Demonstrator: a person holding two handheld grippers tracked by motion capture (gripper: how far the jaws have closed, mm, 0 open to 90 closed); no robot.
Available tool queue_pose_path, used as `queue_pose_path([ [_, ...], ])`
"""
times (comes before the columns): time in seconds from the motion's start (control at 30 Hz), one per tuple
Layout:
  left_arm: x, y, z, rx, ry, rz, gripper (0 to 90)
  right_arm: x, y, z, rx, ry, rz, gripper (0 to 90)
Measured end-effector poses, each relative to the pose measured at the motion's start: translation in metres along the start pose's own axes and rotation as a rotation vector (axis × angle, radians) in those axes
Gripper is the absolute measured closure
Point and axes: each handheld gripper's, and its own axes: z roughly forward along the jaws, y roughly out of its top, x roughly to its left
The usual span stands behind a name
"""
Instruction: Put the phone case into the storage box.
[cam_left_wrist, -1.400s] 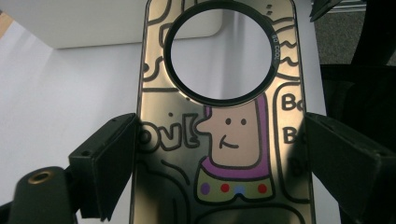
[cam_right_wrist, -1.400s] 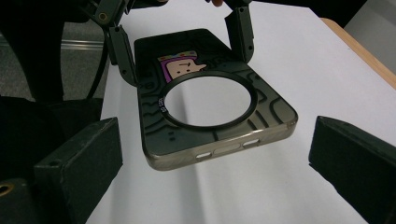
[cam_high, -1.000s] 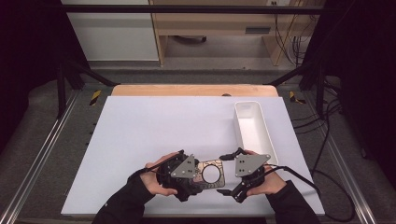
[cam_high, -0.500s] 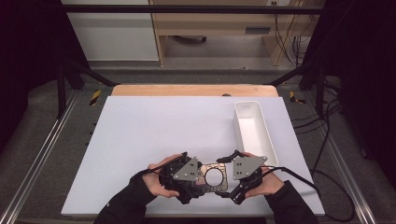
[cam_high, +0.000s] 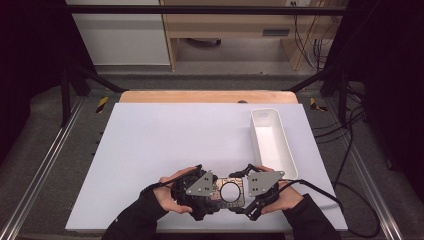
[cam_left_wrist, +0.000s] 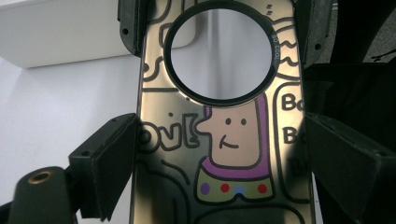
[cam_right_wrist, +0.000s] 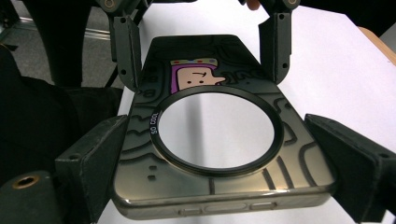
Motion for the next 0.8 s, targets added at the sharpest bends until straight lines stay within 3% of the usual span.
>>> queue_pose_path([
  [0.27,0.0003,-0.0019,-0.0010,-0.006,0.001,-0.005,11.7,-0.0002,-0.0007,0.0007,-0.027,-0.002,-0.023,10.5],
  [0.8,0.0013,-0.0045,-0.0001,-0.012,-0.011,-0.012,11.6,-0.0028,-0.0012,0.0017,-0.027,0.023,-0.004,11.4],
])
